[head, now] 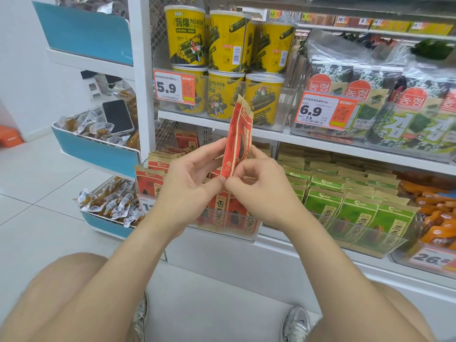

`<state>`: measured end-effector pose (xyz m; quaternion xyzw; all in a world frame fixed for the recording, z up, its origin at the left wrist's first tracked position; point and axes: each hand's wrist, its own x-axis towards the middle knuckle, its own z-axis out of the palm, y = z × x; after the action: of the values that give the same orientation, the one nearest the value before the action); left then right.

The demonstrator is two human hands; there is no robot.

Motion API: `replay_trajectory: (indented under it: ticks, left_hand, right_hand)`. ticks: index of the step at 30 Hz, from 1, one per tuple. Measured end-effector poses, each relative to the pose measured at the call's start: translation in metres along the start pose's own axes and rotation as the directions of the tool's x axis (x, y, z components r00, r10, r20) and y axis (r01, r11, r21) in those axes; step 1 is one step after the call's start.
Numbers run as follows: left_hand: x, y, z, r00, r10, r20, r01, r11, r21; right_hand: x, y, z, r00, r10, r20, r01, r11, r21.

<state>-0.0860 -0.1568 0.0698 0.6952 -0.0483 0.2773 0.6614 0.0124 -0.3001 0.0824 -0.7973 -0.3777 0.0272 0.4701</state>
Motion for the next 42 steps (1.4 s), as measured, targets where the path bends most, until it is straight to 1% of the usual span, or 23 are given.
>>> replay_trajectory:
  ticks: [7, 11, 14, 17, 20, 23, 26, 28, 30, 33, 35, 37, 39, 42]
  left_hand:
    - [-0.001, 0.003, -0.003, 0.999, 0.01, 0.045, -0.011, 1.0, 0.011]
    - [-0.003, 0.007, -0.006, 0.999, -0.038, 0.036, 0.039, 0.999, -0.031]
    - [-0.003, 0.008, -0.01, 0.995, -0.101, 0.023, 0.103, 0.986, -0.131]
    - [-0.003, 0.007, -0.013, 0.988, -0.155, 0.025, 0.157, 0.964, -0.213]
    - [-0.003, 0.005, -0.013, 0.982, -0.183, 0.035, 0.187, 0.955, -0.229]
    - [-0.002, 0.004, -0.014, 0.976, -0.213, 0.043, 0.217, 0.947, -0.235]
    - [0.0, 0.004, -0.014, 0.971, -0.24, 0.018, 0.238, 0.945, -0.223]
    - [0.001, 0.003, -0.013, 0.967, -0.252, -0.034, 0.243, 0.955, -0.169]
    - [0.0, 0.003, -0.011, 0.96, -0.268, -0.078, 0.255, 0.956, -0.145]
    - [-0.002, 0.004, -0.007, 0.953, -0.287, -0.095, 0.271, 0.95, -0.152]
    - [-0.003, 0.004, -0.006, 0.946, -0.301, -0.119, 0.284, 0.948, -0.142]
    - [-0.002, 0.003, -0.005, 0.932, -0.319, -0.172, 0.297, 0.944, -0.141]
    - [-0.001, 0.002, -0.004, 0.906, -0.356, -0.228, 0.318, 0.929, -0.187]
    - [0.002, 0.004, -0.006, 0.88, -0.392, -0.267, 0.308, 0.901, -0.306]
  right_hand:
    - [0.003, 0.008, -0.012, 0.986, -0.044, 0.164, 0.036, 0.998, 0.052]
    - [0.004, 0.014, -0.015, 0.969, -0.095, 0.226, 0.096, 0.995, 0.004]
    - [0.006, 0.018, -0.017, 0.96, -0.129, 0.249, 0.13, 0.991, 0.014]
    - [0.006, 0.018, -0.016, 0.954, -0.16, 0.255, 0.141, 0.986, 0.092]
    - [0.007, 0.016, -0.016, 0.953, -0.153, 0.262, 0.12, 0.983, 0.138]
    - [0.006, 0.013, -0.019, 0.949, -0.151, 0.276, 0.113, 0.983, 0.148]
    - [0.004, 0.012, -0.022, 0.949, -0.103, 0.297, 0.078, 0.992, 0.094]
    - [0.004, 0.011, -0.02, 0.958, -0.086, 0.273, 0.074, 0.996, 0.053]
    - [0.004, 0.011, -0.014, 0.967, -0.103, 0.232, 0.094, 0.994, 0.048]
    - [0.004, 0.016, -0.002, 0.99, -0.103, 0.097, 0.104, 0.995, -0.002]
    - [0.004, 0.015, 0.004, 0.996, -0.091, -0.017, 0.089, 0.992, -0.091]
    - [0.003, 0.012, 0.007, 0.983, -0.158, -0.091, 0.138, 0.971, -0.194]
    - [0.002, 0.007, 0.004, 0.963, -0.262, -0.062, 0.237, 0.933, -0.271]
    - [0.003, 0.006, -0.007, 0.948, -0.304, 0.094, 0.318, 0.91, -0.265]
